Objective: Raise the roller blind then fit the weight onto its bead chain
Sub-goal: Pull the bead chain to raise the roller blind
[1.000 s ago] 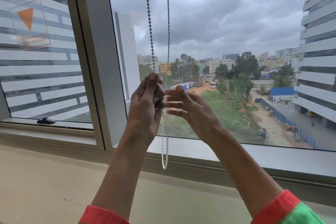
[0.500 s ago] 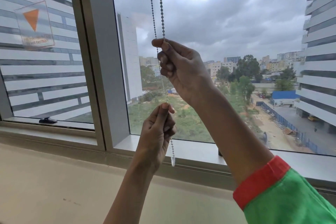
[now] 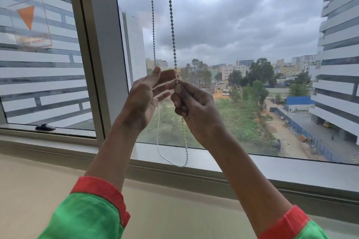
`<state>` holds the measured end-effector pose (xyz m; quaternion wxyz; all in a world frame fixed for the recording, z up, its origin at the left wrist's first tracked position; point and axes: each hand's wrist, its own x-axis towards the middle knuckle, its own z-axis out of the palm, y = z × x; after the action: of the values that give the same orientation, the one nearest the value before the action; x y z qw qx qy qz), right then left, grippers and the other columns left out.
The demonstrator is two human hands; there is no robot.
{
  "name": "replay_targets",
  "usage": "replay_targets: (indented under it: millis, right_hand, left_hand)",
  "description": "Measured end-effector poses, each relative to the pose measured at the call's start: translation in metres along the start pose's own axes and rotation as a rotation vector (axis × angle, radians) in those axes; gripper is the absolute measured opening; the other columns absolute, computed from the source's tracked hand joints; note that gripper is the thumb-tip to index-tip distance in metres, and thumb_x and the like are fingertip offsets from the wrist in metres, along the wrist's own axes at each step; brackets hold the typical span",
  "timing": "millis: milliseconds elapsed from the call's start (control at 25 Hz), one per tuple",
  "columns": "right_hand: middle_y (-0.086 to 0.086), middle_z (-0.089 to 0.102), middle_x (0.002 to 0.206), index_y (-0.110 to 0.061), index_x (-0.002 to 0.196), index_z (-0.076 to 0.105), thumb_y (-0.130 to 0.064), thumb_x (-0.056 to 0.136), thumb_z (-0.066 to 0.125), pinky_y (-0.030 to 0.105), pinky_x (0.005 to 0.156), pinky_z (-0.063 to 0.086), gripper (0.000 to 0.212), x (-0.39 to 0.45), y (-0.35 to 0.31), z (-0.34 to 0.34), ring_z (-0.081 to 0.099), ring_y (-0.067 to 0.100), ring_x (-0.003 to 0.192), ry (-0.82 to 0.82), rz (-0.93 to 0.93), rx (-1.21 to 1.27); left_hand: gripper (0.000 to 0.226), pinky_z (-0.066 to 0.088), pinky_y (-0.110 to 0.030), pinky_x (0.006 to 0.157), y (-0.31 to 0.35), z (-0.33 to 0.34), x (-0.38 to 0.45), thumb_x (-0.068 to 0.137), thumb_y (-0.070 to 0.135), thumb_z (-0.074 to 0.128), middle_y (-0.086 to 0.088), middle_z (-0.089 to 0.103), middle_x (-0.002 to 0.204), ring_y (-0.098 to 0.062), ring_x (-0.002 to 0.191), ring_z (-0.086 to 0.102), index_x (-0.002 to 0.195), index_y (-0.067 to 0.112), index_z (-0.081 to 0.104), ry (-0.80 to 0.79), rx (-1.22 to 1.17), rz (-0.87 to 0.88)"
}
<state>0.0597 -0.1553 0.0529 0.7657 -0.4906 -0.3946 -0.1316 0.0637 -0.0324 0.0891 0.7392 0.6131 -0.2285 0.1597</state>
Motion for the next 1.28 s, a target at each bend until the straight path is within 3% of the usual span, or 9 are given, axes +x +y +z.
replay_targets:
  millis: [160, 280, 400, 600, 720, 800, 960, 1160, 1280]
  right_hand:
    - [-0.006, 0.045, 0.055, -0.009, 0.086, 0.067, -0.004, 0.093, 0.049, 0.013, 0.049, 0.028, 0.019, -0.032, 0.036, -0.011, 0.037, 0.004, 0.051, -0.004, 0.091, -0.029]
    - [-0.002, 0.041, 0.056, -0.015, 0.081, 0.070, -0.011, 0.087, 0.052, 0.017, 0.050, 0.025, 0.020, -0.055, 0.060, -0.018, 0.034, 0.008, 0.052, 0.005, 0.155, -0.025]
    - [0.000, 0.040, 0.056, -0.016, 0.080, 0.071, -0.013, 0.086, 0.052, 0.019, 0.051, 0.026, 0.020, -0.067, 0.073, -0.023, 0.033, 0.010, 0.051, -0.006, 0.196, -0.034]
    - [-0.001, 0.062, 0.063, -0.006, 0.093, 0.070, -0.008, 0.093, 0.052, 0.022, 0.063, 0.050, 0.018, -0.064, 0.078, -0.038, 0.058, 0.012, 0.060, -0.066, 0.296, -0.206]
    - [0.002, 0.073, 0.091, -0.009, 0.110, 0.067, -0.038, 0.084, 0.061, 0.033, 0.088, 0.052, 0.040, -0.049, 0.063, -0.045, 0.067, 0.017, 0.089, -0.124, 0.360, -0.215]
    - [0.000, 0.072, 0.103, -0.017, 0.117, 0.062, -0.057, 0.078, 0.052, 0.035, 0.095, 0.049, 0.057, -0.031, 0.043, -0.042, 0.065, 0.020, 0.102, -0.173, 0.340, -0.260]
    - [0.014, 0.067, 0.112, -0.005, 0.124, 0.056, -0.050, 0.088, 0.036, 0.029, 0.088, 0.053, 0.061, 0.012, -0.004, -0.019, 0.066, 0.019, 0.099, -0.105, 0.199, -0.269]
    - [0.020, 0.067, 0.092, 0.007, 0.113, 0.057, -0.025, 0.101, 0.036, 0.043, 0.080, 0.057, 0.041, 0.049, -0.050, 0.014, 0.067, 0.032, 0.081, 0.011, 0.119, -0.122]
    - [0.015, 0.063, 0.076, 0.008, 0.109, 0.059, -0.014, 0.099, 0.040, 0.034, 0.063, 0.057, 0.031, 0.057, -0.056, 0.027, 0.060, 0.023, 0.063, 0.046, 0.073, -0.141]
  left_hand:
    - [0.037, 0.053, -0.043, 0.092, 0.038, 0.015, 0.016, 0.100, 0.030, 0.036, -0.011, 0.070, 0.111, -0.022, 0.103, 0.068, 0.113, 0.006, 0.061, -0.052, -0.076, 0.103]
    - [0.028, 0.056, -0.027, 0.068, 0.057, 0.028, 0.025, 0.099, 0.022, 0.043, -0.007, 0.069, 0.083, -0.015, 0.073, 0.067, 0.105, 0.003, 0.062, -0.040, -0.156, 0.165]
    - [0.025, 0.029, -0.016, 0.042, 0.050, 0.034, 0.033, 0.098, 0.010, 0.042, 0.003, 0.049, 0.050, -0.005, 0.041, 0.038, 0.083, 0.008, 0.062, 0.083, -0.207, 0.163]
    - [0.028, 0.020, -0.018, 0.045, 0.022, 0.027, 0.021, 0.097, 0.012, 0.043, 0.007, 0.039, 0.047, -0.006, 0.045, 0.025, 0.075, 0.014, 0.060, 0.073, -0.257, 0.180]
    - [0.026, 0.022, -0.017, 0.047, 0.005, 0.021, 0.007, 0.097, 0.016, 0.044, 0.009, 0.041, 0.046, -0.005, 0.047, 0.027, 0.078, 0.015, 0.063, 0.081, -0.310, 0.183]
    - [0.025, 0.024, -0.016, 0.047, -0.007, 0.018, -0.002, 0.097, 0.016, 0.045, 0.011, 0.044, 0.046, -0.004, 0.047, 0.030, 0.081, 0.015, 0.064, 0.091, -0.339, 0.173]
    - [0.023, 0.029, -0.015, 0.050, -0.029, 0.017, -0.021, 0.097, 0.019, 0.043, 0.010, 0.040, 0.049, -0.004, 0.047, 0.032, 0.084, 0.014, 0.063, 0.060, -0.387, 0.122]
    - [0.018, 0.029, -0.014, 0.049, -0.055, 0.022, -0.046, 0.088, 0.022, 0.050, 0.009, 0.041, 0.050, -0.003, 0.046, 0.033, 0.080, 0.014, 0.065, 0.073, -0.428, 0.012]
    - [0.019, 0.031, -0.014, 0.048, -0.070, 0.019, -0.060, 0.082, 0.023, 0.054, 0.008, 0.041, 0.051, -0.003, 0.045, 0.033, 0.073, 0.016, 0.069, 0.052, -0.449, -0.021]
